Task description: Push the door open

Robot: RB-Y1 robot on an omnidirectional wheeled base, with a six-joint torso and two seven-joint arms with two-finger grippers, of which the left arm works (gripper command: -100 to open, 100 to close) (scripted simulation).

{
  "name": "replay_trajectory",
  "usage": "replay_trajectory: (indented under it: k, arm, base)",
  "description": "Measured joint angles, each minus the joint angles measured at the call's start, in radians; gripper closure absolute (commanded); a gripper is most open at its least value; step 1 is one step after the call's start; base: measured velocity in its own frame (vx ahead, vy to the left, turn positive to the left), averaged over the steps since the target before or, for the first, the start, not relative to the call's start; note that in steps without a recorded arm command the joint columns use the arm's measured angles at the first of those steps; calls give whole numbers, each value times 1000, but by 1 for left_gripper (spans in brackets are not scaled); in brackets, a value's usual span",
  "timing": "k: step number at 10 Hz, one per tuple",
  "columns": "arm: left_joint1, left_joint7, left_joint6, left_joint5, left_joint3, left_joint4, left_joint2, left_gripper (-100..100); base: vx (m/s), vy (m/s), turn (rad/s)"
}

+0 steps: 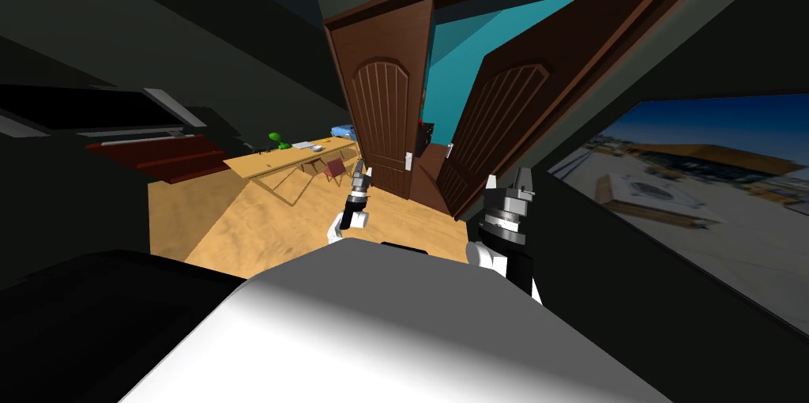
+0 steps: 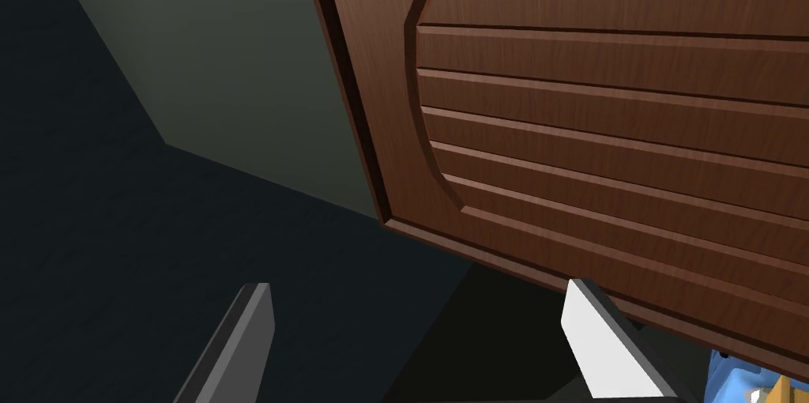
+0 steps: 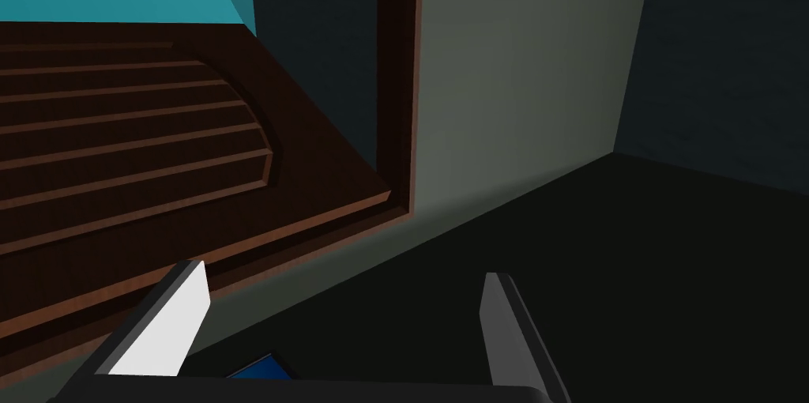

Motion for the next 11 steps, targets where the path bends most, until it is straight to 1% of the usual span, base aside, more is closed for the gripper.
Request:
replay_trajectory:
  k: [1, 2, 3, 4, 5, 6, 7, 8, 9, 10, 11]
  arm:
    - [-20, 0, 9, 0, 1, 23, 2, -100]
    - [-28, 0, 12, 1, 0, 39, 3, -100]
    - [-48, -1, 10, 1, 1, 71, 5, -100]
    - [-70, 0, 15, 2, 1, 96, 8, -100]
    - [-79, 3, 16, 4, 3, 123, 14, -100]
    - [-96, 4, 17, 4, 2, 150, 14, -100]
    - [-107, 1, 15, 3, 1, 178, 12, -100]
    - [-126, 1, 14, 4, 1, 210, 13, -100]
    - [-134, 1, 17, 4, 1, 228, 14, -100]
    - [-154, 2, 22, 5, 2, 256, 17, -100]
    - [-166, 2, 20, 6, 3, 283, 19, -100]
  base:
    - [48, 12, -24]
    - [54, 9, -46]
    - [70, 14, -59]
    - [56, 17, -24]
    - [66, 16, -40]
    - [50, 12, -21]
    - [50, 16, -38]
    - [42, 12, -24]
    - [49, 10, -41]
    - [44, 13, -24]
    - [49, 15, -36]
